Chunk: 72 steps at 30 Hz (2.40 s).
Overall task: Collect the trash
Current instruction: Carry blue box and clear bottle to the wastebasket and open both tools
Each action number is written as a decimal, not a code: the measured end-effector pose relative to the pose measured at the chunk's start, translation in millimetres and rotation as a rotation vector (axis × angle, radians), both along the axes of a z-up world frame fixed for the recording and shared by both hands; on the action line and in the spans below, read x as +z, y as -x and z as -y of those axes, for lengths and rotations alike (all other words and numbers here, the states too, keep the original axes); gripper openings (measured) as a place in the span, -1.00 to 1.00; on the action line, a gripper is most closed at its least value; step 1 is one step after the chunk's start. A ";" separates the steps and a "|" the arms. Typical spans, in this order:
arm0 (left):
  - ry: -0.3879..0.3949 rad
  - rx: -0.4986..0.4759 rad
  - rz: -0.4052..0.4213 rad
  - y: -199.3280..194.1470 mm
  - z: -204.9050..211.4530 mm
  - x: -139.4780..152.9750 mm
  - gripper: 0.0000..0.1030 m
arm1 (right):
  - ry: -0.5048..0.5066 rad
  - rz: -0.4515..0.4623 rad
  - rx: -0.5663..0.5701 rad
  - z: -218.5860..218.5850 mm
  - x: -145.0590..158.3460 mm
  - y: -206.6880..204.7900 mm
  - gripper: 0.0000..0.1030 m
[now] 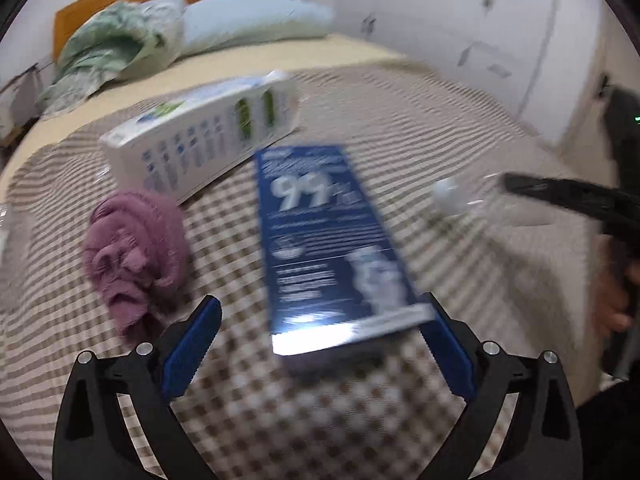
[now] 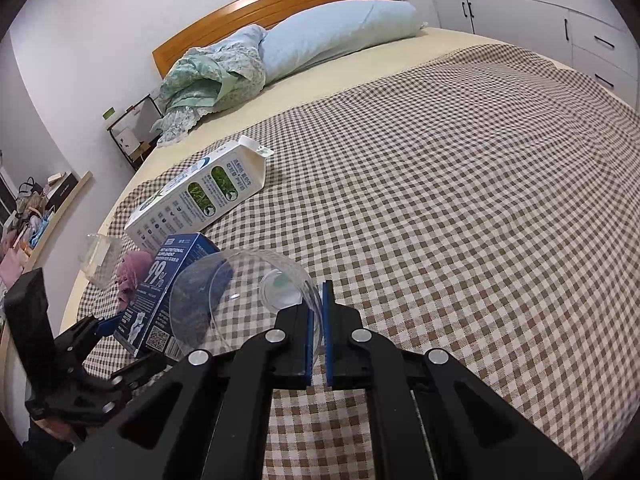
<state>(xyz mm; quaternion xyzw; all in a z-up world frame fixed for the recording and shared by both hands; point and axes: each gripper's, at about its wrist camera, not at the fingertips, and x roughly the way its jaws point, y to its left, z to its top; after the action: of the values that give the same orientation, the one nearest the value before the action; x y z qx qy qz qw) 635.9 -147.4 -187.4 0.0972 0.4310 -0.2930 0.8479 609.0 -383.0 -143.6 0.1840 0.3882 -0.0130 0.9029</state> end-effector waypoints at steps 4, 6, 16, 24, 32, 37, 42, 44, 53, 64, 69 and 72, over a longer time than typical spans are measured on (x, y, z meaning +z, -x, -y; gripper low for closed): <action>0.069 0.083 -0.063 -5.6 -4.8 0.1 0.18 | -0.006 -0.005 -0.005 4.1 -3.2 -2.0 -0.92; 0.084 0.148 -0.053 -1.9 -16.5 4.2 0.16 | -0.007 -0.001 -0.004 5.0 -3.2 -2.2 -0.92; 0.268 0.275 -0.152 96.4 8.2 73.2 0.15 | 0.006 0.130 0.002 39.9 59.4 121.7 -0.92; 0.199 -0.331 -0.364 224.8 203.4 76.2 0.16 | 0.161 -0.010 -0.267 195.4 51.4 307.2 -0.92; -0.351 -0.703 -0.590 317.9 409.8 -59.0 0.17 | -0.023 -0.297 -0.502 274.4 -79.3 449.5 -0.92; -0.679 -0.757 -0.577 332.1 487.5 -172.9 0.18 | -0.164 -0.409 -0.554 280.6 -155.5 488.0 -0.92; -0.840 -0.707 -0.563 326.6 519.7 -261.3 0.20 | -0.234 -0.499 -0.548 278.7 -213.7 489.6 -0.92; -0.804 -0.696 -0.475 313.5 529.1 -272.0 0.39 | -0.233 -0.519 -0.534 278.5 -230.5 484.3 -0.92; -0.735 -0.773 -0.403 317.8 521.3 -255.5 0.79 | -0.247 -0.545 -0.439 264.2 -274.5 444.9 -0.92; -0.299 -0.726 -0.303 314.6 485.7 -58.1 0.85 | -0.335 -0.476 -0.516 315.1 -282.2 382.2 -0.62; -0.206 -0.668 -0.259 305.3 447.3 4.1 0.85 | -0.327 -0.528 -0.539 326.1 -286.7 350.6 0.23; -0.193 -0.630 -0.225 306.2 421.6 23.0 0.85 | -0.312 -0.512 -0.532 322.7 -264.1 356.9 0.23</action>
<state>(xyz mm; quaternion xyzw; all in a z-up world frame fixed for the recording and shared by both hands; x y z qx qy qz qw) 329.7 -569.0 -164.4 0.2720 0.4965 -0.5071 0.6499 252.1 -705.7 -407.8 0.4038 0.5369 -0.2328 0.7032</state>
